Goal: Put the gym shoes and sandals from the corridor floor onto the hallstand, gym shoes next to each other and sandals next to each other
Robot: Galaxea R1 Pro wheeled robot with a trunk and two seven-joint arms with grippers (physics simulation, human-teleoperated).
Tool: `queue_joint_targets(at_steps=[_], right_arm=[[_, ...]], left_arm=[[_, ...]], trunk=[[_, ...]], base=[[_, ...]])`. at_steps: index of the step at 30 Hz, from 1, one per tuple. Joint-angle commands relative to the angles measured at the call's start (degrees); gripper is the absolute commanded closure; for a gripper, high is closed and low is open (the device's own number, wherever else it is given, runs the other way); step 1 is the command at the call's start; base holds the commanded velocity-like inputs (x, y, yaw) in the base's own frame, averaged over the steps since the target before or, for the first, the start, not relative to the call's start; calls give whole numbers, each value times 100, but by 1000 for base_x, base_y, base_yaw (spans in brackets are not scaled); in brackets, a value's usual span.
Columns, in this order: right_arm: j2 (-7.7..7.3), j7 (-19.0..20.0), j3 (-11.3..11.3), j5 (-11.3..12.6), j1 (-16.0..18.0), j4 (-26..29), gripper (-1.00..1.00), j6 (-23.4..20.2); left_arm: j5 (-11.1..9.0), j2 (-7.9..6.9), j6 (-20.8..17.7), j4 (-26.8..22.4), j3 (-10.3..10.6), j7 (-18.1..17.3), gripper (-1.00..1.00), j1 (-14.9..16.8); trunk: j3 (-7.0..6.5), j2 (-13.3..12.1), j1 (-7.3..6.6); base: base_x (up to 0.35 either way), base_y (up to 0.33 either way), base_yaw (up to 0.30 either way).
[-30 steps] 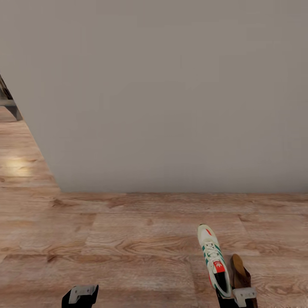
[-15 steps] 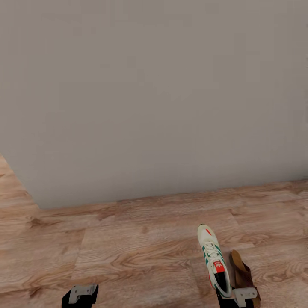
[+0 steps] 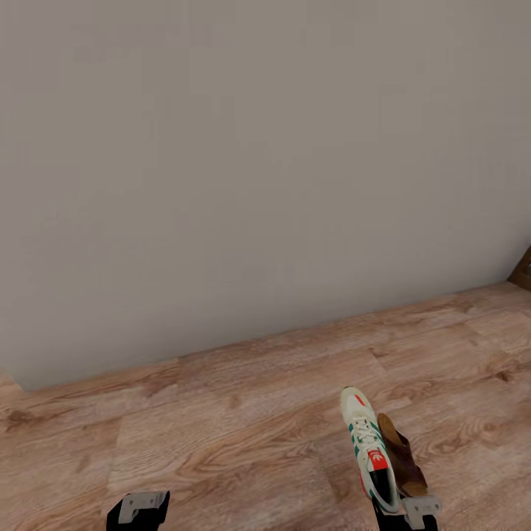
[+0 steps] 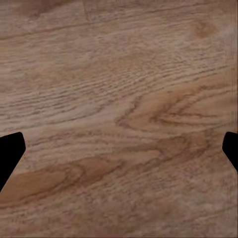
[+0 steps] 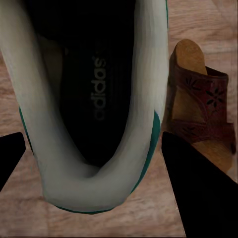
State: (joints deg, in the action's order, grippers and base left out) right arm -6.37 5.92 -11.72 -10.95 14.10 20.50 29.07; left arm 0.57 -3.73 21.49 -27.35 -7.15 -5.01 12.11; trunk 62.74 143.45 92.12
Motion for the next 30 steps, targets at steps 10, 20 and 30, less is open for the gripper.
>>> queue_joint_targets(at_steps=[10, 20, 30], right_arm=[[4, 50, -49, -21, 8, -10, 100, 19], [4, 50, -49, -21, 9, -10, 100, 19], [4, 50, -49, -21, 5, -11, 100, 19]], left_arm=[[13, 4, 13, 2, -41, -53, -100, 2], [19, 4, 13, 2, -41, -53, -100, 2], [29, 4, 13, 2, -41, -53, -100, 2]], trunk=[[-1, 2, -1], [-22, 2, -1], [-45, 2, -1]], base=[[0, 2, -300], [0, 0, -300], [0, 0, -300]])
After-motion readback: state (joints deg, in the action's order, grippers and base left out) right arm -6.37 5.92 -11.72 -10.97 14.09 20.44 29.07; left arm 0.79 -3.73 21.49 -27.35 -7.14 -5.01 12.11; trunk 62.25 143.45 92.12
